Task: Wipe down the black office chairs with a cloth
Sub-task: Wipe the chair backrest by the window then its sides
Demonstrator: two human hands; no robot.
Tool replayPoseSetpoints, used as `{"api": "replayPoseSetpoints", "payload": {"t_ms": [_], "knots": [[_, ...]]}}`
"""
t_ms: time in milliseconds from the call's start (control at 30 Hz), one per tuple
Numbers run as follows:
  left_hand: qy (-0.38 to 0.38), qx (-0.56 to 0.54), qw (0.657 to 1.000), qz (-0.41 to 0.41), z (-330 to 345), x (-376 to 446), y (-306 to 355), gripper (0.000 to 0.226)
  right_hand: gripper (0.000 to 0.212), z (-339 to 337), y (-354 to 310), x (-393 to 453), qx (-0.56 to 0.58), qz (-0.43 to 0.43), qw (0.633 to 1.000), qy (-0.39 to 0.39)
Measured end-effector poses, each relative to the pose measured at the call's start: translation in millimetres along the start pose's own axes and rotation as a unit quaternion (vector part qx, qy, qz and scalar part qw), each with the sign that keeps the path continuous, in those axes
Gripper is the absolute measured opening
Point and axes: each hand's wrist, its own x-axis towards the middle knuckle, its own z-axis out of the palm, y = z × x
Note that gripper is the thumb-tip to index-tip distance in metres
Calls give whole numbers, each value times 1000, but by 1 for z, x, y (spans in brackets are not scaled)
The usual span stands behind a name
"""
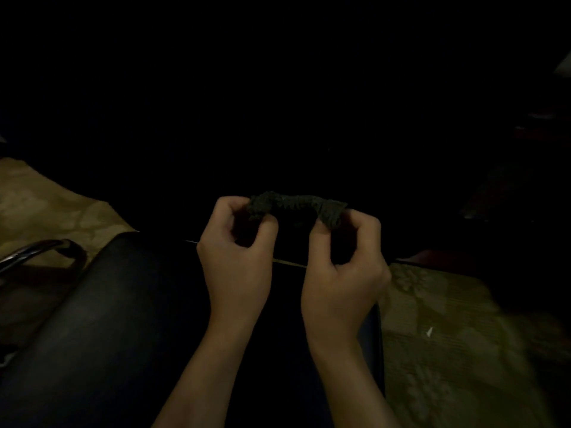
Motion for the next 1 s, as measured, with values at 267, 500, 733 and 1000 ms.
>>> {"api": "replayPoseSetpoints", "payload": {"t_ms": [267,500,733,1000], "knots": [[-19,-23,998,-50,-25,-8,-21,8,7,3,7,-19,18,18,998,-56],[-7,-51,999,-18,-18,-1,-38,8,11,11,19,-17,22,14,998,-57],[-29,-46,997,-47,-14,1,-56,9,16,21,31,-22,1,1,1000,-31],[-23,-124,988,-89,-6,-23,-80,22,29,17,52,-42,-17,-27,999,44]]}}
